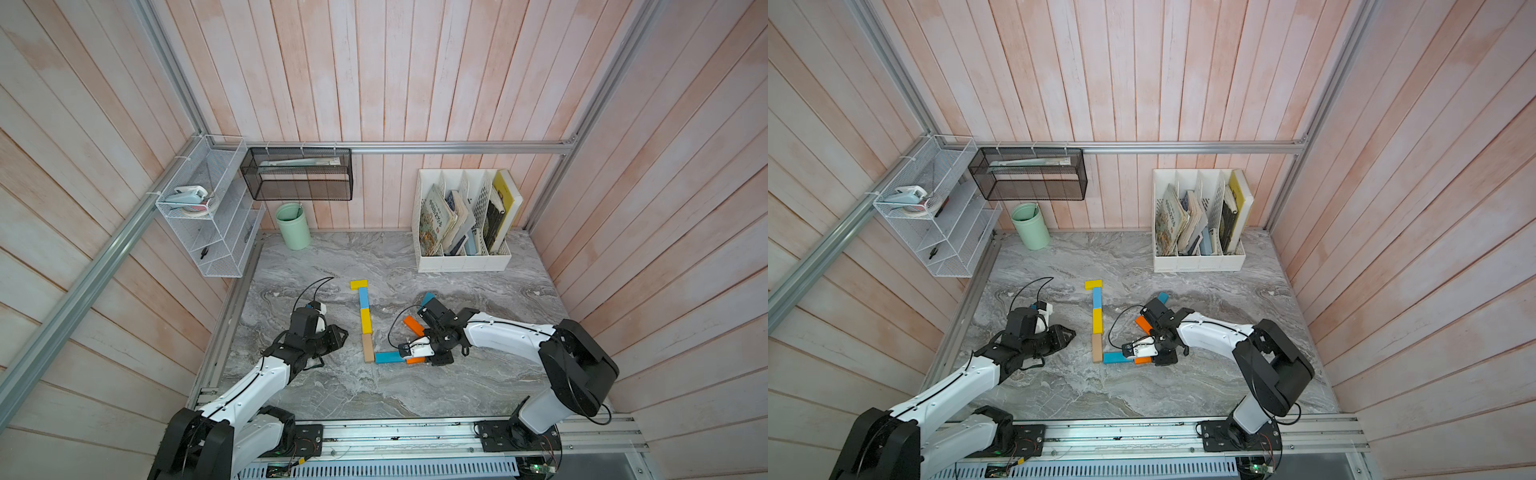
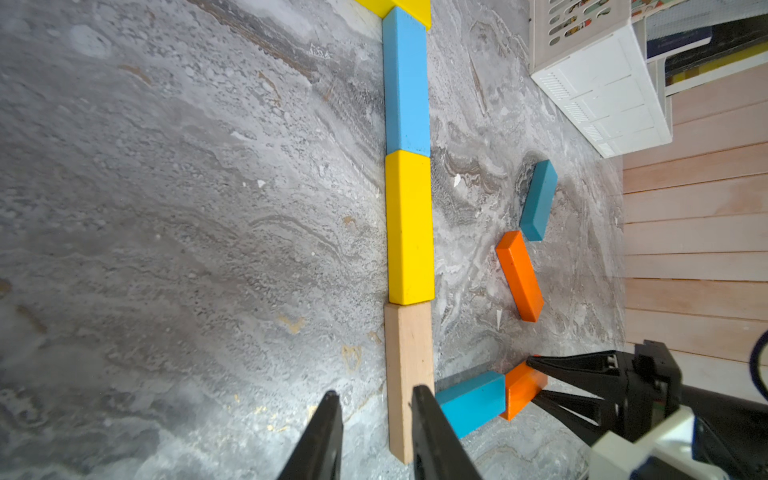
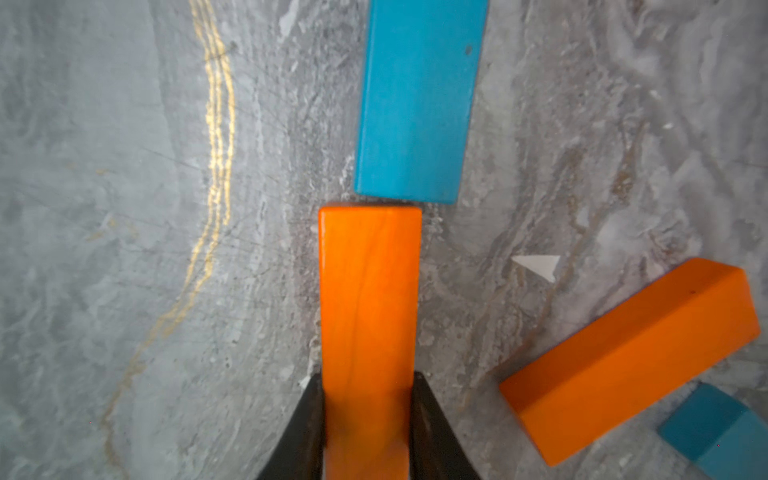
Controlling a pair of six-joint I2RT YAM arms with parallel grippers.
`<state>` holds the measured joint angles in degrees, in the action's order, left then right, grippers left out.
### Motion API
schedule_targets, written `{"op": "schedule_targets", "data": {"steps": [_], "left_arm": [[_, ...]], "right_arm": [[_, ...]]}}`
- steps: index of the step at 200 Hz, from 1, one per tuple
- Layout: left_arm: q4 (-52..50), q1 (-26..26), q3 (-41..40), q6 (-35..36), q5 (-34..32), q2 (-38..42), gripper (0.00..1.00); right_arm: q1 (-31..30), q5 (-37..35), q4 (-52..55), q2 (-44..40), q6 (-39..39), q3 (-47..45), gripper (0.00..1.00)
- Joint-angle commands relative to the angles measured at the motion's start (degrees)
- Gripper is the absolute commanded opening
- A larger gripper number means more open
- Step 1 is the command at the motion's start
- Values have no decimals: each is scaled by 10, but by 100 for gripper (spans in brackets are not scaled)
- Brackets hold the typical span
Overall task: Assemble a giraffe with building blocks
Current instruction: Assemble the building block at the center of the board.
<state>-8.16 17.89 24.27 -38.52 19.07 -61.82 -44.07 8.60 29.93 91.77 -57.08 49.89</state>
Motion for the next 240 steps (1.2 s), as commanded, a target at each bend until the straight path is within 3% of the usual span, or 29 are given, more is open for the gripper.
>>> {"op": "schedule_targets", "data": {"steps": [1,42,119,143,150,167,169,172,175,214,240], "left_arm": [[-3,-2,13,13,1,2,33],[-4,-2,17,13,0,1,33],[-4,-3,15,14,-1,0,33],[-4,-3,17,13,-3,0,33],[-4,-2,17,14,-3,0,33],[-4,-2,17,14,-4,-1,33],[-4,-3,17,13,-4,-1,33],[-4,-2,17,14,-4,-1,33],[-4,-3,16,14,-4,-1,33],[-7,-3,15,15,-5,3,33],[-10,-3,14,15,-7,5,33]], "right_arm": [[1,-9,2,9,5,11,0],[1,-17,0,16,9,14,0],[0,-19,-3,10,12,11,21],[-1,-19,-7,3,13,7,41],[-2,-19,-7,2,13,5,53],[-3,-25,-8,0,14,2,59],[-3,-25,-8,0,14,1,62],[-4,-25,-9,-1,14,1,89],[-3,-26,-9,-1,14,0,97],[-13,-43,-7,-41,31,8,98],[-14,-78,-78,-133,106,19,98]]}}
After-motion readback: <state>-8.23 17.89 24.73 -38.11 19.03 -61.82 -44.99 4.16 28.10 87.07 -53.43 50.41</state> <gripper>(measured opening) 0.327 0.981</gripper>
